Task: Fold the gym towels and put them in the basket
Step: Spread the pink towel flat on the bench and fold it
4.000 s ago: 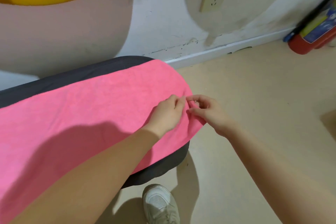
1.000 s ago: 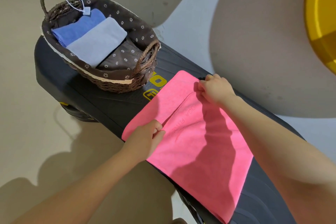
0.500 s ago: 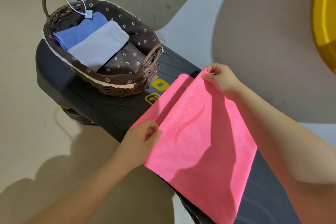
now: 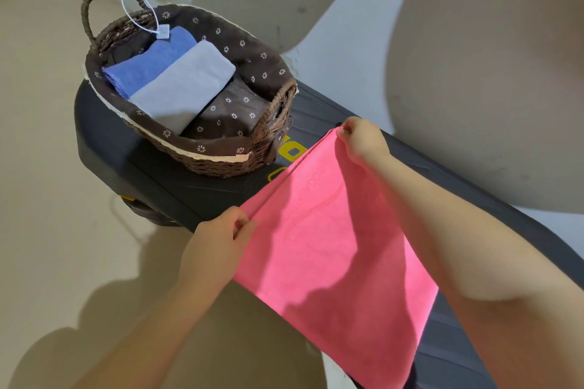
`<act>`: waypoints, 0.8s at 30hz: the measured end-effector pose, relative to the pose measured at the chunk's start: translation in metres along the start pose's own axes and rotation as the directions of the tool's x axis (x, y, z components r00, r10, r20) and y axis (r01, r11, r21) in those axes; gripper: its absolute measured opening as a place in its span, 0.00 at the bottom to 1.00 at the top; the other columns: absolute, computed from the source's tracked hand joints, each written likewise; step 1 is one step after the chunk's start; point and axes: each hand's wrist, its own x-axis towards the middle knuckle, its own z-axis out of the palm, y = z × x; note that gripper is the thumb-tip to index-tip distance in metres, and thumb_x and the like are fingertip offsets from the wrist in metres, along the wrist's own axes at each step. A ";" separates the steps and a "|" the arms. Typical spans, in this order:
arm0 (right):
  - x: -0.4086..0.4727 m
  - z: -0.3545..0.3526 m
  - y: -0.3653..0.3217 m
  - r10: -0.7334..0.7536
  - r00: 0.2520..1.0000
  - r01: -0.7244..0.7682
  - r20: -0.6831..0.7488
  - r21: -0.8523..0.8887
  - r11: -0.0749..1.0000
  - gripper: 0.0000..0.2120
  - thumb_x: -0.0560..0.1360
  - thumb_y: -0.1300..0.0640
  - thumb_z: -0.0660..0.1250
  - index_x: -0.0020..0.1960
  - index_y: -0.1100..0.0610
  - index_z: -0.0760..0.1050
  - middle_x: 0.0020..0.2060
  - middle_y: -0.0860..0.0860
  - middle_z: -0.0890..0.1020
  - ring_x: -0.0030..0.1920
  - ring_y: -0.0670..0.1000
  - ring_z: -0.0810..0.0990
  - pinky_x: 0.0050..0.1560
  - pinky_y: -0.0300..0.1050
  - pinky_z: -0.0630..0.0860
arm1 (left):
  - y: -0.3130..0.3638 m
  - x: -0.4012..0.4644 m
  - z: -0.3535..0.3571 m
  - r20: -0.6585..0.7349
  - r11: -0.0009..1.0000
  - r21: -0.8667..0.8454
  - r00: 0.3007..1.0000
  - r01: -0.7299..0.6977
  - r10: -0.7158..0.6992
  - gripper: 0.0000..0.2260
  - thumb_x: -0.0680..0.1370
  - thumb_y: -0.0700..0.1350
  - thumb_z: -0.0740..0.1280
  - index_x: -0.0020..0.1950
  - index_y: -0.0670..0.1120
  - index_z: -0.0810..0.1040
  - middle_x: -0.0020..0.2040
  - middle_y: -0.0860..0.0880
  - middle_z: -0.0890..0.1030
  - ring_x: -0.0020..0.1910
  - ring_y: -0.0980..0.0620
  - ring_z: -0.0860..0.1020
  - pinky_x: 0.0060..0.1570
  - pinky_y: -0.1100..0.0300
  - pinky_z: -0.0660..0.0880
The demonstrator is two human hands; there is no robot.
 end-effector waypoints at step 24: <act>-0.223 -0.016 0.050 0.303 0.942 -0.308 -0.141 -0.011 0.951 0.11 0.79 0.58 0.56 0.55 0.65 0.69 0.56 0.62 0.71 0.52 0.64 0.74 0.47 0.53 0.69 | -0.004 0.032 -0.035 0.230 0.922 0.352 0.970 -0.164 0.084 0.12 0.78 0.47 0.63 0.52 0.39 0.79 0.58 0.38 0.70 0.54 0.37 0.73 0.57 0.48 0.69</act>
